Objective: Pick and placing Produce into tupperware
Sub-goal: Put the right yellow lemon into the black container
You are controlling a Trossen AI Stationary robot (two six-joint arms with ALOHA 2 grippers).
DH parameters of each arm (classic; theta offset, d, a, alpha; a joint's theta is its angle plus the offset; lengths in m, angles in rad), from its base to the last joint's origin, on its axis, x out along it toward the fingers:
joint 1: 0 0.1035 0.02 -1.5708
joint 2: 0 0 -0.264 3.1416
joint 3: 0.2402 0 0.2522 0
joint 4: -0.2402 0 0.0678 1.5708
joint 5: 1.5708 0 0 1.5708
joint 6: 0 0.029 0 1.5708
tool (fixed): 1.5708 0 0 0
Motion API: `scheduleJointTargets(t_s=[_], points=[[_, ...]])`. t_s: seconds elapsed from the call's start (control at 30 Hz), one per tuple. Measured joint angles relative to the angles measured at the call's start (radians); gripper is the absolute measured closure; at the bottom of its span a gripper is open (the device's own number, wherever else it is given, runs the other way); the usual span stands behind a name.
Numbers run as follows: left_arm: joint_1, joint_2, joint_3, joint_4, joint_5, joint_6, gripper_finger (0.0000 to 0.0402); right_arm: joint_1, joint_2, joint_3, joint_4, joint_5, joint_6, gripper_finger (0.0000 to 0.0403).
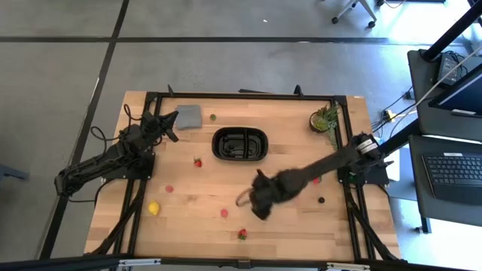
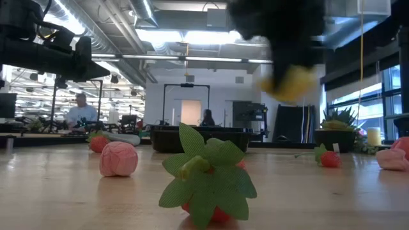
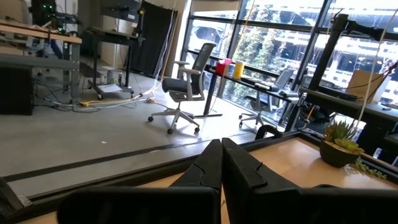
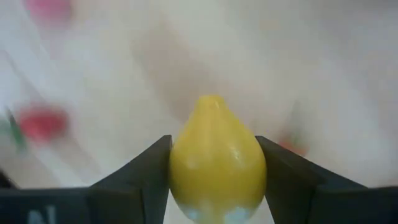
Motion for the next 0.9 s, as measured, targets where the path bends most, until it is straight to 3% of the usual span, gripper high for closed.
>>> scheduleJointTargets(t_s=[0.1, 0.27, 0.53, 0.9], points=[[0.000, 0.000, 0.000, 0.000, 0.000, 0.000, 0.0401, -0.094, 0.000, 0.062, 0.029, 0.096, -0.134, 0.0197], [0.000, 0.000, 0.000, 0.000, 0.000, 0.000, 0.0401, -0.267, 0.000, 0.111, 0.243, 0.198, -0.336, 0.0197], [0.000, 0.000, 0.000, 0.000, 0.000, 0.000, 0.0401, -0.450, 0.009, 0.059, 0.567, 0.174, -0.492, 0.0197], [0.000, 0.000, 0.000, 0.000, 0.000, 0.000, 0.0401, -0.479, 0.109, -0.005, 0.687, 0.100, -0.509, 0.0197]])
